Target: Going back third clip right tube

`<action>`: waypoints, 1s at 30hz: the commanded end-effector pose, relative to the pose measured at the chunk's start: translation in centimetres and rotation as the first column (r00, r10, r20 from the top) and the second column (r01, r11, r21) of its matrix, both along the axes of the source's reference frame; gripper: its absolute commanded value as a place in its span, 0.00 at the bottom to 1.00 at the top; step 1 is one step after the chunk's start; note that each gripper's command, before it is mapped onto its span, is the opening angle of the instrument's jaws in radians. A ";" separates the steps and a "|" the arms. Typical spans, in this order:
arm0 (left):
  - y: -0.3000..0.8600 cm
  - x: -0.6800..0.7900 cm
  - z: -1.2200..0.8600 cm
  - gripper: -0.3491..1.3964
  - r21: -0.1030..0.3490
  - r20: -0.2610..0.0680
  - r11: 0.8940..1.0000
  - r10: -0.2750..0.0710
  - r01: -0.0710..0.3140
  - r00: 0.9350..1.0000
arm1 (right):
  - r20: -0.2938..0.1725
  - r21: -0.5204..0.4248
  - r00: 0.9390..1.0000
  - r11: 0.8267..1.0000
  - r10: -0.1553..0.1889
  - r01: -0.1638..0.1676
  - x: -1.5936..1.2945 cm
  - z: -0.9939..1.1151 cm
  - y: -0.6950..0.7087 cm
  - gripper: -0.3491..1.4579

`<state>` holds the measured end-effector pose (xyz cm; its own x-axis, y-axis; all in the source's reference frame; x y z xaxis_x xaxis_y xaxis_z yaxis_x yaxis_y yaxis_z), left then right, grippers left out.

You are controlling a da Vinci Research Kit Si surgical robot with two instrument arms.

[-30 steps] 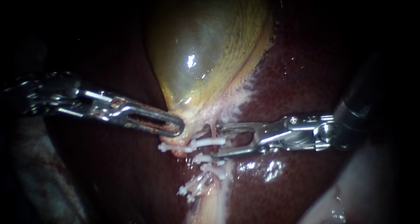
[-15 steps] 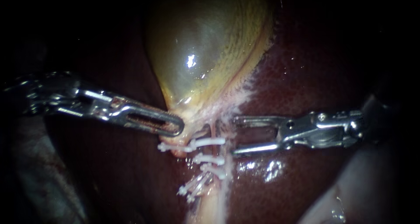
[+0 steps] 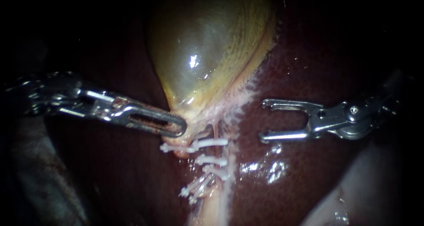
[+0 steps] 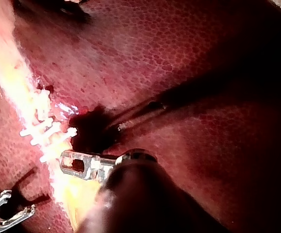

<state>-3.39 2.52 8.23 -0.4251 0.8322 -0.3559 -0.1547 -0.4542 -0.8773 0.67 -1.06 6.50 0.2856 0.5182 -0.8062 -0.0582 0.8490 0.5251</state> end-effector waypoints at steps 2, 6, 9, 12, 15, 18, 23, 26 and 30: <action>0.01 -0.02 0.01 0.00 0.003 0.000 1.000 -0.010 0.010 1.000 | 0.001 0.001 1.000 1.000 0.001 -0.001 0.00 0.00 -0.01 0.48; 0.02 -0.08 0.04 0.00 0.003 0.001 0.999 -0.033 0.033 0.999 | 0.001 0.001 1.000 1.000 0.001 -0.001 0.00 0.00 -0.01 0.48; 0.04 -0.13 0.08 0.00 0.003 0.004 0.999 -0.053 0.053 0.999 | 0.001 0.000 1.000 1.000 0.001 -0.001 0.00 0.01 -0.02 0.48; 0.07 -0.18 0.12 0.00 -0.004 0.002 0.997 -0.077 0.077 0.997 | 0.000 -0.001 1.000 1.000 0.001 -0.001 -0.01 0.01 -0.04 0.48; 0.10 -0.23 0.17 0.00 -0.009 0.007 0.995 -0.101 0.101 0.995 | 0.000 -0.003 1.000 1.000 0.000 0.000 -0.02 0.02 -0.07 0.48; 0.11 -0.30 0.24 0.00 -0.008 0.008 0.993 -0.119 0.119 0.993 | -0.001 -0.004 1.000 1.000 0.000 0.000 -0.03 0.03 -0.08 0.48; 0.08 -0.44 0.38 0.00 -0.013 0.006 0.990 -0.140 0.140 0.990 | -0.001 -0.004 1.000 1.000 0.000 0.000 -0.03 0.03 -0.08 0.48; 0.02 -0.52 0.47 0.00 -0.015 0.000 0.989 -0.146 0.146 0.989 | -0.001 -0.004 1.000 1.000 0.000 0.000 -0.03 0.03 -0.09 0.48; -0.02 -0.58 0.56 0.00 -0.015 -0.006 0.988 -0.151 0.151 0.988 | -0.001 -0.005 1.000 1.000 0.000 0.000 -0.03 0.03 -0.09 0.48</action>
